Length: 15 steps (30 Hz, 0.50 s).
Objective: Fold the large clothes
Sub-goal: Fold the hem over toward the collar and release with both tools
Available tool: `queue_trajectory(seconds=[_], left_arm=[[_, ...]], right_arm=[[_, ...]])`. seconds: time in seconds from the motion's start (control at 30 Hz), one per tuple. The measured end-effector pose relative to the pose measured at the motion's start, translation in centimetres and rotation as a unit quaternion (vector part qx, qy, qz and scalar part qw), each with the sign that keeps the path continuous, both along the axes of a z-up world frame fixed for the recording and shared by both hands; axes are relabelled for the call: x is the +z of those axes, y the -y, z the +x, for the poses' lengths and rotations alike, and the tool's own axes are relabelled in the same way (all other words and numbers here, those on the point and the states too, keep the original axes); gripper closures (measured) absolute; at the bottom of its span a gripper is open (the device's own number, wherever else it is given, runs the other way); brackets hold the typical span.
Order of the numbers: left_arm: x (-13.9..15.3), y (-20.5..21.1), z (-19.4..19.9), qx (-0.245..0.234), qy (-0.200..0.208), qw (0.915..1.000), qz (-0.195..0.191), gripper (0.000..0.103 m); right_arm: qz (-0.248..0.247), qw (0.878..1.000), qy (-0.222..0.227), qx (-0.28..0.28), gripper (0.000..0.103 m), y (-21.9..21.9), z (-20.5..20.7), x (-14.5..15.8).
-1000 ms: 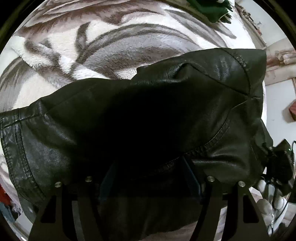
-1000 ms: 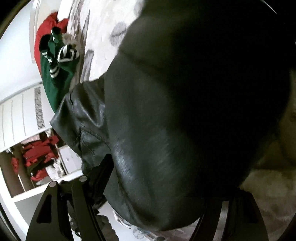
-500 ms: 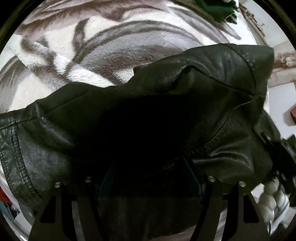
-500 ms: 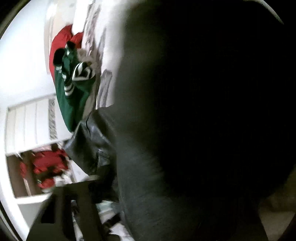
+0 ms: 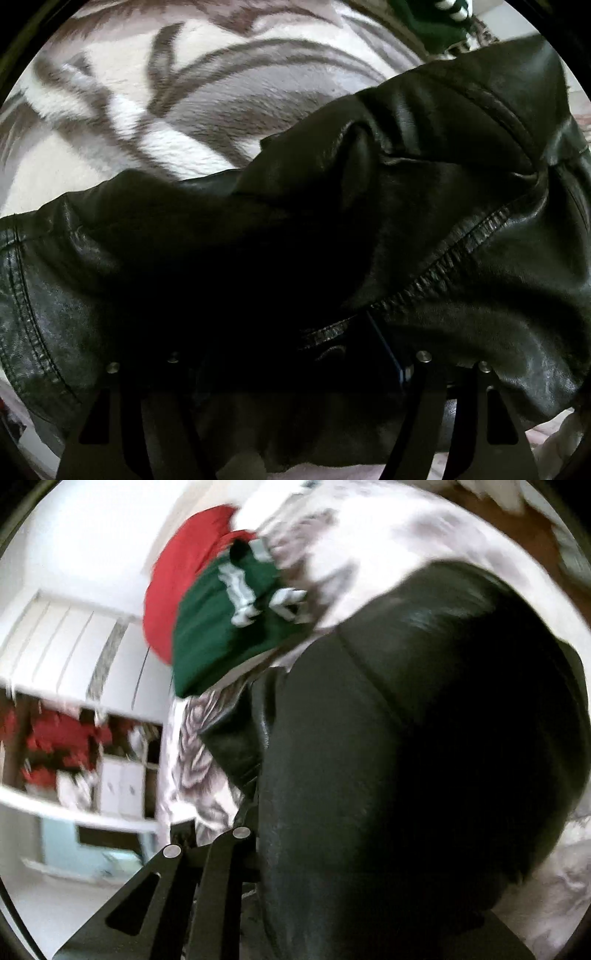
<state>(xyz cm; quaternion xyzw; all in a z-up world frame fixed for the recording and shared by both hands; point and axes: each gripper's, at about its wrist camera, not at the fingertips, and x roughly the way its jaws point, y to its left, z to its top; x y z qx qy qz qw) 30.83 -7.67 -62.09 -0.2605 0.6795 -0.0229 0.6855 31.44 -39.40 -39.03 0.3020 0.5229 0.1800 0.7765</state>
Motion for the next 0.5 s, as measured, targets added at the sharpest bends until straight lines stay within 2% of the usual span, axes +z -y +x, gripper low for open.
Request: queue_trajectory(seconds=[0.1,0.23,0.3,0.33,0.37,0.43,0.5], left_arm=[[1.6,-3.5,-2.2,0.038,0.01,0.9992,0.012,0.033],[3.2,-10.6,-7.7,0.106,0.015,0.994,0.023,0.027],[3.7,-14.6,-11.4,0.144,0.01,0.9889,0.037,0.017],[4.0,-16.8,-13.8,0.164,0.006,0.9853,0.045,0.016],[4.2,-18.6,-15.9,0.183,0.002,0.9818,0.052,0.016],[4.8,-20.7,-19.9,0.215,-0.006,0.9744,0.066,0.016],[4.8,-23.0,-23.6,0.249,-0.015,0.9653,0.078,0.016]], right_arm=[[-0.051,0.998,0.03,0.031,0.087,-2.6,-0.9,3.1],[-0.143,0.98,0.09,0.108,0.087,-9.8,-3.9,7.5],[-0.202,0.958,0.124,0.162,0.087,-14.7,-6.3,8.6],[-0.216,0.951,0.133,0.178,0.087,-16.2,-7.5,8.7],[-0.246,0.933,0.15,0.214,0.087,-19.4,-9.2,8.6],[-0.282,0.908,0.17,0.259,0.087,-24.4,-11.7,8.1],[-0.317,0.87,0.195,0.323,0.087,-30.1,-15.6,6.3]])
